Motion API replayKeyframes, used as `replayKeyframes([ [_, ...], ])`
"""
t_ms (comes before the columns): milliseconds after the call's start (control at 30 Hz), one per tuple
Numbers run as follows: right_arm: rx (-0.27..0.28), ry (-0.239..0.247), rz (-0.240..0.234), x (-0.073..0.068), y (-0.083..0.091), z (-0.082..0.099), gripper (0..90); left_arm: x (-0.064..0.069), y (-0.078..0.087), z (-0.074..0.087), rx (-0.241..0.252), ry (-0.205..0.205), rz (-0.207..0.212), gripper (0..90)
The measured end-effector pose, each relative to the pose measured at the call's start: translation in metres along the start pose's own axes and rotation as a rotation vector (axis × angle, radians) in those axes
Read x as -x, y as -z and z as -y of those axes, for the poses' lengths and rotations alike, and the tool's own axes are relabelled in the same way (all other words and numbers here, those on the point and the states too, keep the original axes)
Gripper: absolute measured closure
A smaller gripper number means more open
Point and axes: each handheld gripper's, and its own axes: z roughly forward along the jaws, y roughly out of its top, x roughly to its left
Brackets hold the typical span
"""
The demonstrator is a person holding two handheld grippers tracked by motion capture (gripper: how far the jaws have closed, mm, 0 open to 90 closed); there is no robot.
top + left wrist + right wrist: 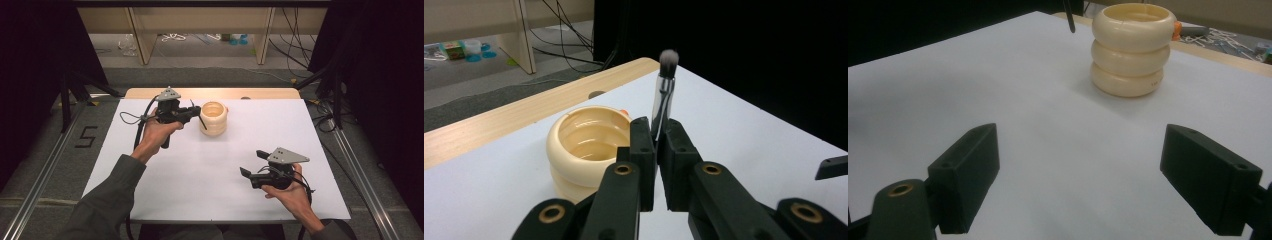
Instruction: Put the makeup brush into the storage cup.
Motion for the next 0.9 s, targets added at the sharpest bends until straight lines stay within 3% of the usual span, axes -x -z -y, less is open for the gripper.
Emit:
replayKeyframes([
  [300,-0.004,0.001,0.001,0.0,0.001,0.0,17.0,-0.006,-0.005,-0.009,-0.006,0.011,-0.022,84.8],
  [333,-0.01,0.001,0.001,0.0,0.002,0.0,17.1,-0.008,-0.006,-0.01,0.007,-0.005,-0.009,84.7],
  [600,-0.013,0.003,0.001,0.0,0.002,0.0,17.2,-0.01,-0.007,-0.014,0.009,0.025,-0.029,84.7],
  [900,-0.002,-0.002,-0.004,0.001,0.001,0.0,17.0,-0.014,-0.008,-0.019,0.007,0.013,-0.048,84.7],
])
